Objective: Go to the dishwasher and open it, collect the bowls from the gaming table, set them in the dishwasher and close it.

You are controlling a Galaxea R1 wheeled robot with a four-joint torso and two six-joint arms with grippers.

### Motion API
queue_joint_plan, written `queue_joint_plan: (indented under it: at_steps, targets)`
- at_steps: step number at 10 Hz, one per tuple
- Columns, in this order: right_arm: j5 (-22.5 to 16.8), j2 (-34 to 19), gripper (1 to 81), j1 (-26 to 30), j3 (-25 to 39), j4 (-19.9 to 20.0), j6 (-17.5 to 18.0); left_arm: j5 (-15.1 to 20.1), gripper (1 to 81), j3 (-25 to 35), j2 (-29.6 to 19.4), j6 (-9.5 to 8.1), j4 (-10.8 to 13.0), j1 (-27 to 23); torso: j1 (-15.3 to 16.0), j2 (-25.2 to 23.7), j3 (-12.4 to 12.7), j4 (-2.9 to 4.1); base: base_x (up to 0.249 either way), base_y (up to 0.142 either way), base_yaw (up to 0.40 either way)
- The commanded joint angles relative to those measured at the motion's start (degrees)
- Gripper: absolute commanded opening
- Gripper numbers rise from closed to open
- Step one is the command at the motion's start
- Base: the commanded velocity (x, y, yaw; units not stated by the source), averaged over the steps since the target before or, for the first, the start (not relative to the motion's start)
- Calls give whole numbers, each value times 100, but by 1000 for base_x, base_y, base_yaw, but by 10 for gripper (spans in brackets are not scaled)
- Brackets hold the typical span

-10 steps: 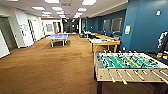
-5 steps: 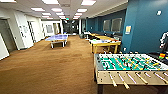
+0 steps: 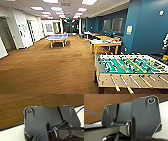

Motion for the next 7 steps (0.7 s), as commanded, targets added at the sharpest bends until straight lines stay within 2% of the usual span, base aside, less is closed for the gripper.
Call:
queue_joint_plan:
  at_steps: [1, 4, 7]
  targets:
    - [-340, -49, 811, 257, 26, -46, -11, 269, 811, 14, -33, -29, -6, -218, 0, 0, 0, 0, 132, 0, 0]
    - [-340, -14, 811, 266, 26, -46, -11, 269, 811, 14, -33, -29, -6, -218, -3, -2, 0, 0, 132, 0, 0]
    - [-340, 3, 811, 240, 26, -46, -20, 269, 811, 14, -42, -29, -15, -218, -3, 0, 0, 0, 132, 69, 0]
